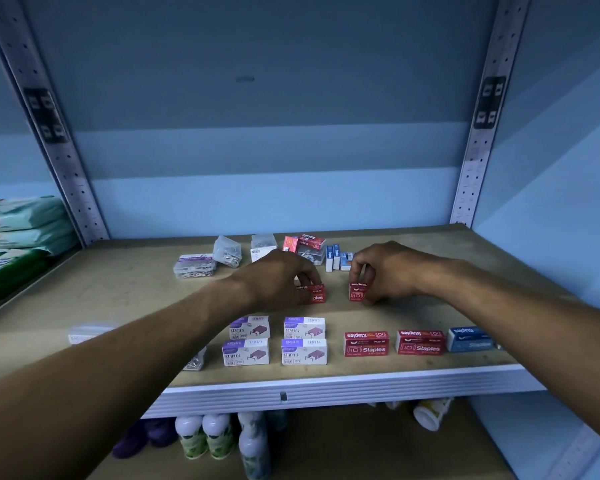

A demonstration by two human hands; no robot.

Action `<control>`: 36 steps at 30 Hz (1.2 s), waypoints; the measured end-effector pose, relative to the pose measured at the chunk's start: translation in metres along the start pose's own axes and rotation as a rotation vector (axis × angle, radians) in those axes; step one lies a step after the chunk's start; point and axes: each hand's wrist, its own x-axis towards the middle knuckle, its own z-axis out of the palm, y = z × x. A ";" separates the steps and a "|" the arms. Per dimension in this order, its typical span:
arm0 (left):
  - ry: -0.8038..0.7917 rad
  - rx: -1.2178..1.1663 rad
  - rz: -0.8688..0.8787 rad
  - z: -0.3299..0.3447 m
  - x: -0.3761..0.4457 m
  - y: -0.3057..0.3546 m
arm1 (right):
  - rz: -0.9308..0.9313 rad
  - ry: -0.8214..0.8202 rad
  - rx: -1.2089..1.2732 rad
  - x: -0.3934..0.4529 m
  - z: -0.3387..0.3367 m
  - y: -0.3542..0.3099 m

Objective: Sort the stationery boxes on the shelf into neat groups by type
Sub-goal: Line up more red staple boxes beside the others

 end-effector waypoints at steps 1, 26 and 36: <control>0.006 0.002 0.017 0.001 0.001 0.001 | -0.002 0.000 0.001 0.000 0.000 0.000; -0.020 -0.062 0.162 0.009 0.010 0.064 | -0.103 0.021 -0.059 -0.069 -0.016 0.018; -0.048 -0.072 0.111 0.017 0.005 0.068 | -0.086 -0.026 -0.053 -0.072 -0.008 0.026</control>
